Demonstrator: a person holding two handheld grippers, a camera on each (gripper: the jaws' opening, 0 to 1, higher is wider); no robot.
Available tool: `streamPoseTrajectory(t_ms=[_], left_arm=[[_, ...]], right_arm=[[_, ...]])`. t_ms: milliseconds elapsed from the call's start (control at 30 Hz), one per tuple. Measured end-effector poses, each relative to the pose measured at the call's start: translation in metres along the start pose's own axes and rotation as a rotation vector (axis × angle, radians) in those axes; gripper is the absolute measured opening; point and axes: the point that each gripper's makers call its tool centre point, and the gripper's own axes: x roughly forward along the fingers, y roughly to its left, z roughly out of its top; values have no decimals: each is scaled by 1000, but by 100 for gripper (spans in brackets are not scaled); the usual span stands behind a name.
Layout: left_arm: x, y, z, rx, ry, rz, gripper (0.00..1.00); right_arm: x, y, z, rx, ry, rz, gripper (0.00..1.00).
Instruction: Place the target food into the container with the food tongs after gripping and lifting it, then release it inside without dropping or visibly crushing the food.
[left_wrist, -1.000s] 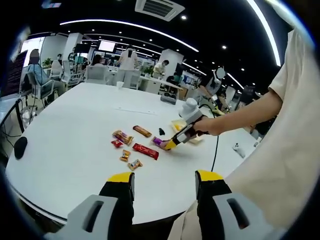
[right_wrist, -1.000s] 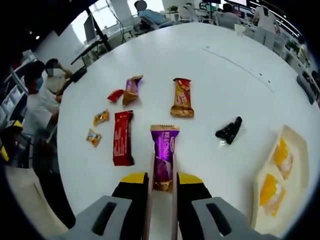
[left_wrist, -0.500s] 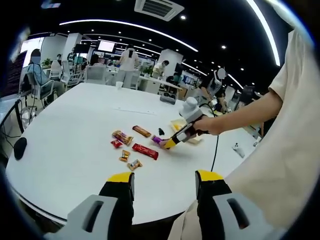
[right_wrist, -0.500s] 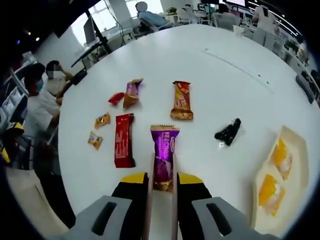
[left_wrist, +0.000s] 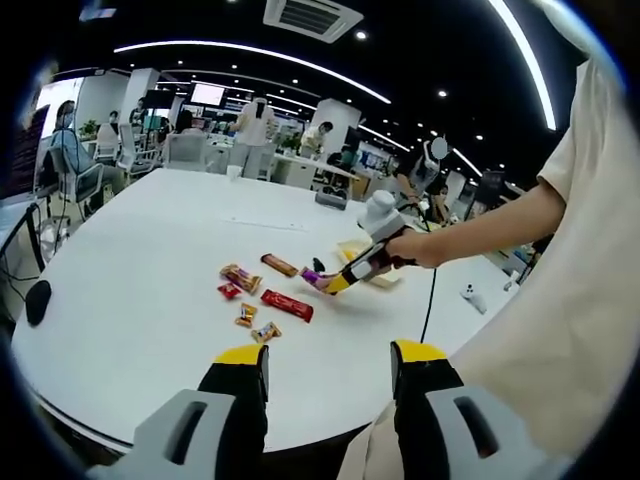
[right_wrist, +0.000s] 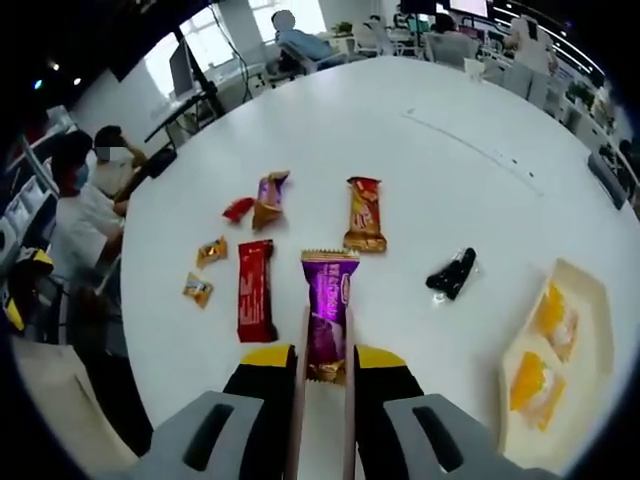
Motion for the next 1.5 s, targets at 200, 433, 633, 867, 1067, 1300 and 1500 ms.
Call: streamPoseTrajectory(t_ms=[200, 433, 633, 867, 1067, 1300, 1500], left_arm=[[3, -3, 1, 16, 8, -24, 49], [9, -9, 5, 38, 16, -61, 49], [13, -14, 5, 53, 25, -90, 49], [16, -19, 4, 67, 36, -119, 49], [20, -25, 4, 79, 45, -147, 49], [22, -27, 6, 90, 48, -165, 49], [23, -29, 6, 98, 53, -179, 49]], right_arm=[[-10, -1, 7, 7, -29, -8, 21], [-24, -7, 14, 21, -68, -28, 21], [-35, -14, 18, 37, -102, -42, 21], [-51, -14, 31, 34, -152, -58, 21], [-62, -18, 33, 47, -179, -75, 21], [-76, -19, 39, 53, -215, -91, 21], [-85, -23, 46, 59, -243, -105, 21]])
